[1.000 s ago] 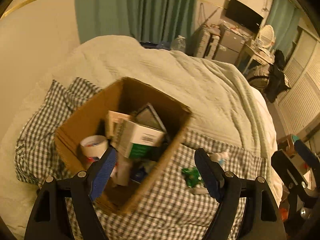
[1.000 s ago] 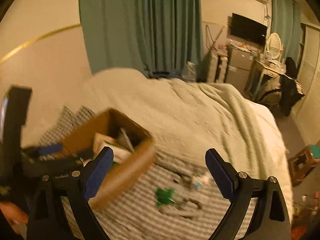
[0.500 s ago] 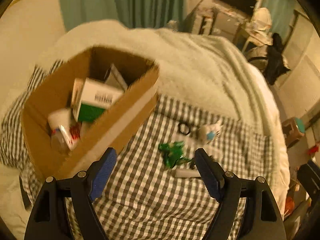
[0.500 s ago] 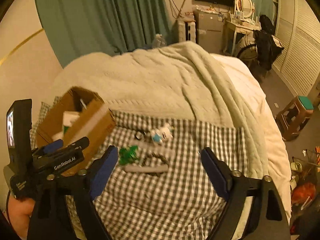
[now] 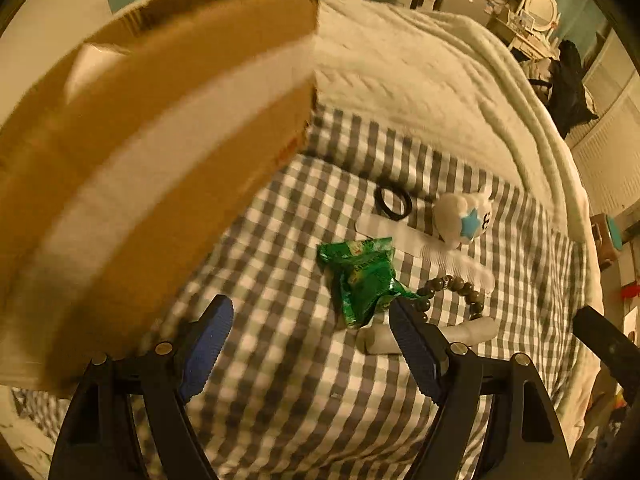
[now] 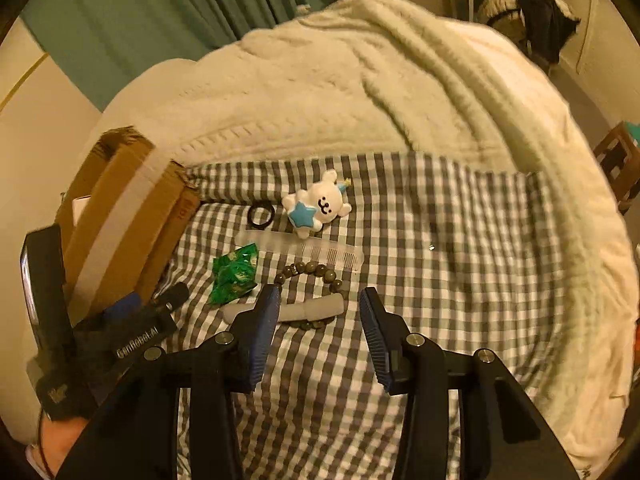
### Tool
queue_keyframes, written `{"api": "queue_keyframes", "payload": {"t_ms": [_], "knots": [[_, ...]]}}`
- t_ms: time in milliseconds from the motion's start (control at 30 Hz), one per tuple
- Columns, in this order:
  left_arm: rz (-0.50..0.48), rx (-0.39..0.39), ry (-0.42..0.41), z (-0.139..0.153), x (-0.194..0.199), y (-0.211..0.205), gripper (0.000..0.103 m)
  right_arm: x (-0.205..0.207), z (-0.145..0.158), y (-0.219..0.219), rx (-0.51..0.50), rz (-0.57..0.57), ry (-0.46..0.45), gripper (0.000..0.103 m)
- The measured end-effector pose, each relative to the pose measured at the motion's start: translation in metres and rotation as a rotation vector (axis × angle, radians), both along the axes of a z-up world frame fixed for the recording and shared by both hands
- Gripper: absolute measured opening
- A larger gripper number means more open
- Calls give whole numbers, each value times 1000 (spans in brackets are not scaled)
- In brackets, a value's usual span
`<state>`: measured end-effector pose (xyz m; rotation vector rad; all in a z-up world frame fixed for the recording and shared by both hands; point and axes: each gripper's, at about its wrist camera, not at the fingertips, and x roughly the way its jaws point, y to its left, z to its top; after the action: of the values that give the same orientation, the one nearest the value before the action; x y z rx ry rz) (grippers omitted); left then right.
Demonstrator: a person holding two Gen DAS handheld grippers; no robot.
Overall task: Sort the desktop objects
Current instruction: 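Grasp the green sachet with the left gripper while the right reaches the bead bracelet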
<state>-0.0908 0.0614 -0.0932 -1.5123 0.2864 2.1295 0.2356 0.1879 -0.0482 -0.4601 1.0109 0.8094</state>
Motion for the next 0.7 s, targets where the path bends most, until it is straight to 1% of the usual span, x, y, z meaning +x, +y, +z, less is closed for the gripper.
{"api": "queue_keyframes", "payload": {"t_ms": [67, 133, 200, 267, 367, 433, 500, 567, 633, 667, 700], "knots": [[-1, 8, -35, -12, -1, 11, 83, 11, -15, 6, -16, -18, 26, 42], [-13, 9, -51, -20, -2, 23, 83, 18, -25, 13, -29, -33, 47, 42], [-37, 11, -53, -26, -3, 33, 83, 27, -39, 18, -46, -47, 77, 42], [-56, -3, -49, -33, -5, 42, 83, 32, -48, 21, -62, -59, 84, 42], [-50, -18, -78, -47, -11, 48, 83, 43, -63, 26, -78, -96, 122, 42], [-53, -27, -80, -54, -13, 50, 83, 51, -75, 28, -73, -121, 167, 42], [-80, -39, -71, -57, -16, 53, 83, 55, -87, 33, -75, -132, 216, 42], [-105, -52, -70, -60, -18, 56, 83, 54, -98, 40, -104, -134, 235, 41], [-125, -51, -71, -62, -18, 57, 82, 55, -114, 46, -181, -158, 247, 33], [-130, -46, -67, -62, -17, 56, 81, 56, -119, 46, -201, -177, 251, 29], [-138, -39, -61, -62, -17, 56, 76, 57, -122, 46, -211, -197, 257, 25]]}}
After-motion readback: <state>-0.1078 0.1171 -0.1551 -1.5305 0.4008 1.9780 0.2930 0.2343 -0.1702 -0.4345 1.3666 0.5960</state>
